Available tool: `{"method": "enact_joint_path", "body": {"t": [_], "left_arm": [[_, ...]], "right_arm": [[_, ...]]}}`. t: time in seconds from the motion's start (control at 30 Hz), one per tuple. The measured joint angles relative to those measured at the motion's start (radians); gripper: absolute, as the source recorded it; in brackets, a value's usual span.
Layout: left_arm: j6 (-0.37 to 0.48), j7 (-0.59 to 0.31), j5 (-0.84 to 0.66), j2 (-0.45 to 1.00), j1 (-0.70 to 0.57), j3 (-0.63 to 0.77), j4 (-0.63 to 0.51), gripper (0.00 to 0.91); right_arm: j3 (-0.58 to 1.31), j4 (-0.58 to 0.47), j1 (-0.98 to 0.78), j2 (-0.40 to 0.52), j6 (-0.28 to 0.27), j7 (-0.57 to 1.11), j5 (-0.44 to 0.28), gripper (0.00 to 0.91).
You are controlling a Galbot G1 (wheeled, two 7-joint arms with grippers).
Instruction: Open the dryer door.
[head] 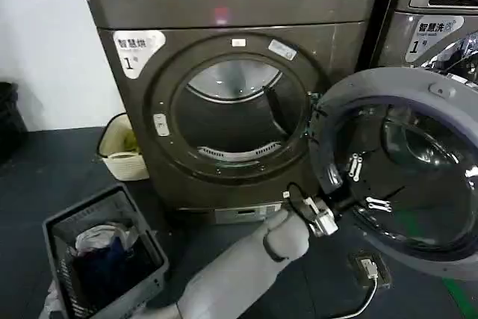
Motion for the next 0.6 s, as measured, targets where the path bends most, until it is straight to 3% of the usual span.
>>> {"method": "enact_joint_path", "body": {"t": [0.6], "left_arm": [[0.070, -0.065, 0.051, 0.000, -0.069, -0.013, 0.126, 0.907]], "right_arm": [[-0.003, 0.043, 0.006, 0.024, -0.005, 0.000, 0.006, 0.907]]}}
